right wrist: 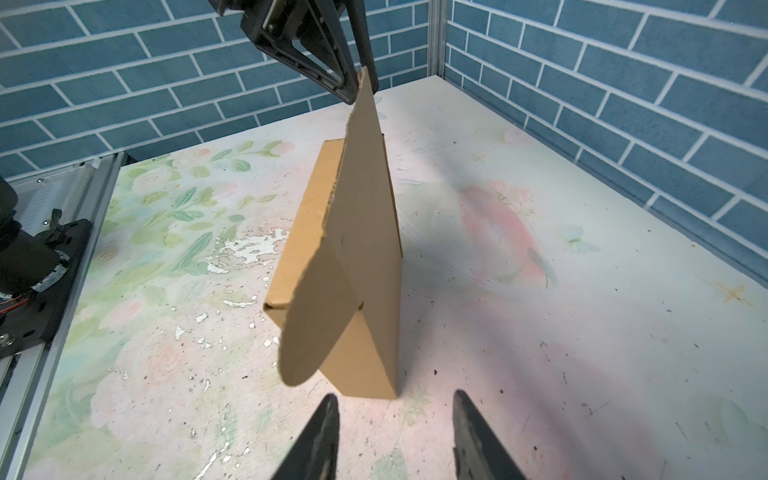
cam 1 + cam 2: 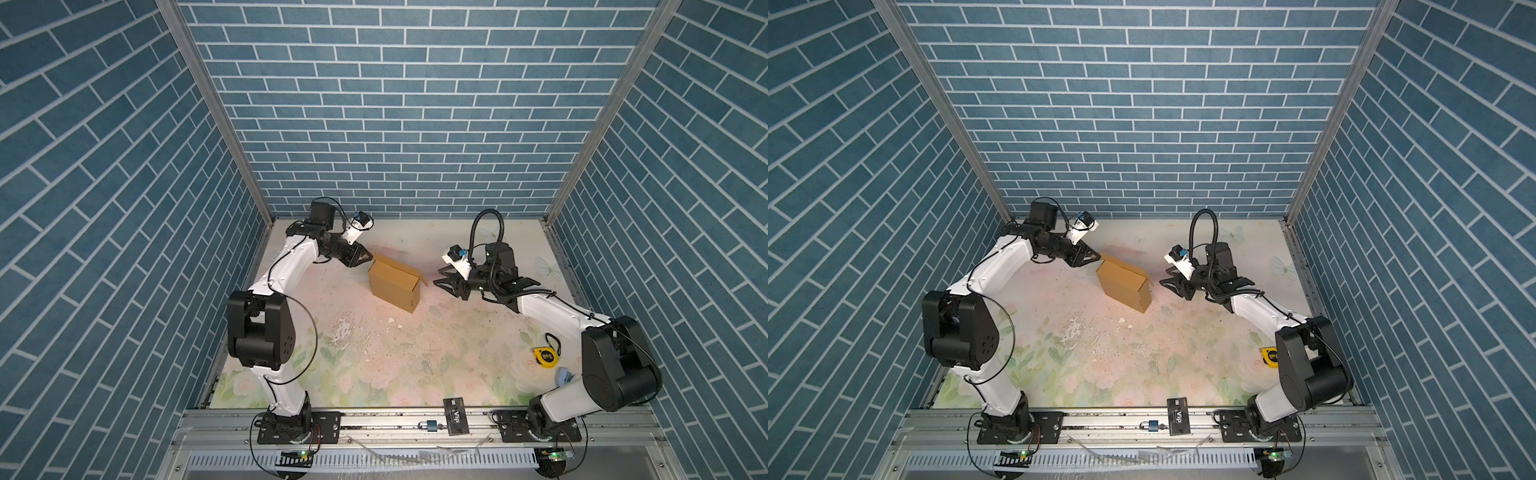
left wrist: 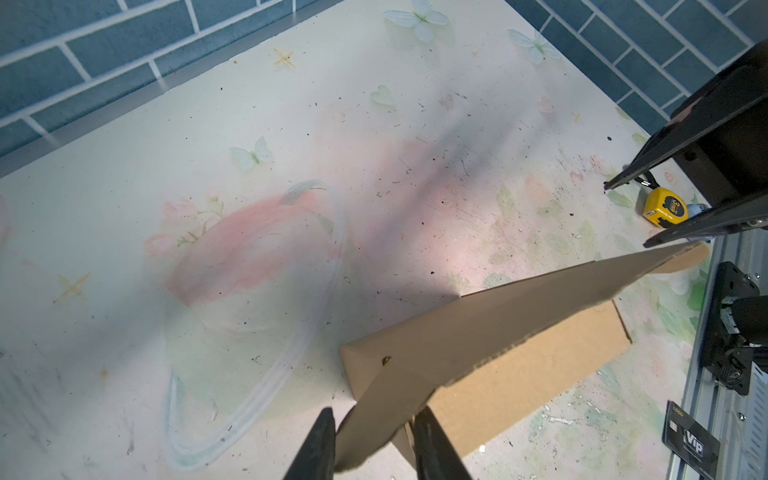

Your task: Fold the paper box

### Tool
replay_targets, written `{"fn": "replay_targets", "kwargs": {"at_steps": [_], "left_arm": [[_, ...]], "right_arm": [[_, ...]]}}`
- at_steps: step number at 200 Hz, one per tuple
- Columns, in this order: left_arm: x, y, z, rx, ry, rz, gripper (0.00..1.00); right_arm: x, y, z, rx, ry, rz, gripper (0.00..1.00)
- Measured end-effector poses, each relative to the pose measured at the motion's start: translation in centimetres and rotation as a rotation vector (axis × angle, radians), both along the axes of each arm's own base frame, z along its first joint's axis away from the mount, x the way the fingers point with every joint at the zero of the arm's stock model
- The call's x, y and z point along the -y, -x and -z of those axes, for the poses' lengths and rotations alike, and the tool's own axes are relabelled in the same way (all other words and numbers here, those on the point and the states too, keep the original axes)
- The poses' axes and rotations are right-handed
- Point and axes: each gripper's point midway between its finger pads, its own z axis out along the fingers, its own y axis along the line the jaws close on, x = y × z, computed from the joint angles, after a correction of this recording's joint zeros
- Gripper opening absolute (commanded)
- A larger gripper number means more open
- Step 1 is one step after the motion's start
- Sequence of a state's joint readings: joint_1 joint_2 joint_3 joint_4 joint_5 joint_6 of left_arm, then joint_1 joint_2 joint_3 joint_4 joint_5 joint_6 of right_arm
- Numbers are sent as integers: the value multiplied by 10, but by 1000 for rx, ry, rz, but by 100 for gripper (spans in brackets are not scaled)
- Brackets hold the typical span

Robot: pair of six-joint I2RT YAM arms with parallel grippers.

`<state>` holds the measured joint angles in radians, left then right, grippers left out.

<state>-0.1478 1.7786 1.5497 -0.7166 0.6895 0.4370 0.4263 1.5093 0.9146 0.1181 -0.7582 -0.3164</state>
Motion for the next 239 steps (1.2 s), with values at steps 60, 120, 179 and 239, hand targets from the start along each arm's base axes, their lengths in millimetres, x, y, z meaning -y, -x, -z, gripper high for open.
{"fn": "replay_targets", "kwargs": {"at_steps": [60, 120, 179, 239], "left_arm": [[-5, 3, -10, 31, -20, -31, 22], [-6, 3, -12, 42, -21, -47, 19], [-6, 3, -9, 38, -22, -50, 19], [1, 8, -8, 22, -6, -39, 16]], "right_arm": [[-12, 10, 1, -16, 9, -41, 43], [-14, 12, 1, -16, 9, -50, 43], [-14, 13, 2, -8, 19, -59, 42], [-16, 15, 2, -7, 18, -64, 41]]}}
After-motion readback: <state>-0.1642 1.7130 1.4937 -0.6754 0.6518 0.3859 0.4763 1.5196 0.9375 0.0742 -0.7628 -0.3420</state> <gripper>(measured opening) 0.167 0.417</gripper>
